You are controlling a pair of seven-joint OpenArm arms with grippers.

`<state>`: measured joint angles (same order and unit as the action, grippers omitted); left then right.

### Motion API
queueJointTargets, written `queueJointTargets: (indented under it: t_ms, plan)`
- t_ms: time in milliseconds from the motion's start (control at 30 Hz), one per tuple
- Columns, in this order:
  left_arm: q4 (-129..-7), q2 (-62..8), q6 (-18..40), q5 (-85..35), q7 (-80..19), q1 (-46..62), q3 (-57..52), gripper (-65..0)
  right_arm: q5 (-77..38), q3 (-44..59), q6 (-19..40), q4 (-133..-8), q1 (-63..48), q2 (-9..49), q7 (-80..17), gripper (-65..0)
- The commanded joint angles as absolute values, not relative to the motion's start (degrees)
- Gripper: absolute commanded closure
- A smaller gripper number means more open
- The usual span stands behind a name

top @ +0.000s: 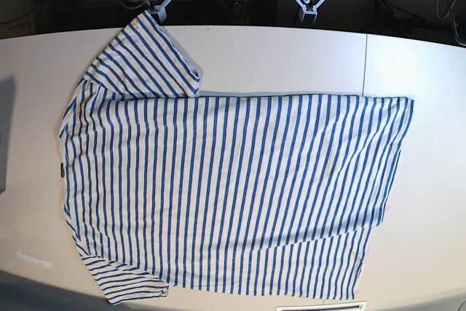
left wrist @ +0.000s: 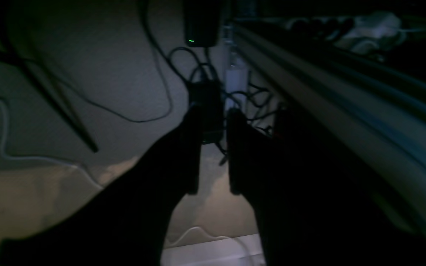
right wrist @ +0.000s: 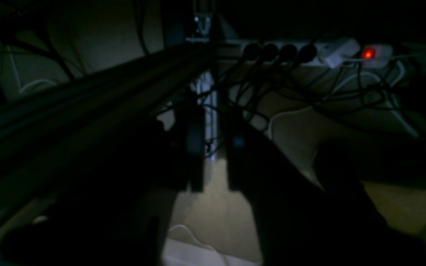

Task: Fold the T-shirt properly
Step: 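Move both grippers out from the rest pose toward the shirt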

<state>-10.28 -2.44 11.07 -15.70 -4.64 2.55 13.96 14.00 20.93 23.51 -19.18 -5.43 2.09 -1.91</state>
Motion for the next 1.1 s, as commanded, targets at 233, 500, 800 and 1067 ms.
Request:
queueJointTargets:
  t_ms: [233, 500, 800, 1067]
  plan:
    - [-11.4, -6.5, 13.3, -21.0, -3.1, 4.8, 13.9, -15.0, 8.5, 20.9, 23.6, -23.3, -10.1, 5.6, -1.3, -8.7]
    - [-20.8, -11.2, 17.8, -25.8, -3.1, 12.4, 13.9, -15.0, 3.1, 20.9, 27.8, -33.4, -19.2, 7.4, -1.6, -8.7]
    - [-43.0, -12.3, 20.1, -30.9, -20.6, 23.6, 6.7, -15.0, -15.1, 20.9, 31.7, -49.4, -31.3, 10.7, -11.8, -8.9]
    - [-65.8, -12.3, 32.4, -46.9, -33.3, 34.4, -8.2, -15.0, -27.6, 20.9, 32.0, -68.5, -42.6, 14.5, -20.3, -14.3]
